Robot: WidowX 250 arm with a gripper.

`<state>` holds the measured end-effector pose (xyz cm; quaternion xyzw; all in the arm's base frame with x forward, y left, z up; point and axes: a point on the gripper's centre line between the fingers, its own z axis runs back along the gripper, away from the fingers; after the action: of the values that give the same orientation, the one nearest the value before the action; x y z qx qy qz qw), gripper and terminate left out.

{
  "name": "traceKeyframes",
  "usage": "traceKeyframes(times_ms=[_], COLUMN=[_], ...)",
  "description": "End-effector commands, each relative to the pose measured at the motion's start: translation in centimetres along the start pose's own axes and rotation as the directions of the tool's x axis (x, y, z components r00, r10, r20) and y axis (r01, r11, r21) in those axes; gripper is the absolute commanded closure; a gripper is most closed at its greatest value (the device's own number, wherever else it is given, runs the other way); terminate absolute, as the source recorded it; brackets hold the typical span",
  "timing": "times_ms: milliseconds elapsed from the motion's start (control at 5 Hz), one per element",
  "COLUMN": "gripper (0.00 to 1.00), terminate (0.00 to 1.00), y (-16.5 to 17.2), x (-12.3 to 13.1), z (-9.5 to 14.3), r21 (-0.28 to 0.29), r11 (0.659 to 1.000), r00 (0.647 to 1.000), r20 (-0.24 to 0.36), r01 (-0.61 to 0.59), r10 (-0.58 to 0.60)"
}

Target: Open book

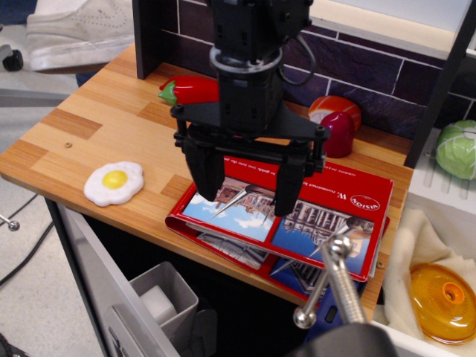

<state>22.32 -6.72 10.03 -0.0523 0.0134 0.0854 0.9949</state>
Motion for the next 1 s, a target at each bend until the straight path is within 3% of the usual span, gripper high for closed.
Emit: traceKeyframes(times_ms=[0,200,400,600,800], gripper=[0.00,0.00,0.00,0.00,0.00], terminate=[0.00,0.00,0.00,0.00,0.00], y=[0.0,-2.7,-5.9,-8.1,-10.3], x=[0.0,3.4,5.6,7.3,8.2], z=[0.0,0.8,-0.9,-2.9,-4.8], r21=[0.000,0.035,0.106,0.217,0.215], r11=[1.000,0.999,0.994,0.976,0.976], r00=[1.000,1.000,0.999,1.000,0.993], r20=[0.000,-0.024,0.024,0.013,0.105], r01=[0.000,0.000,-0.031,-0.010,0.023], r10=[0.000,0.001,0.029,0.007,-0.047])
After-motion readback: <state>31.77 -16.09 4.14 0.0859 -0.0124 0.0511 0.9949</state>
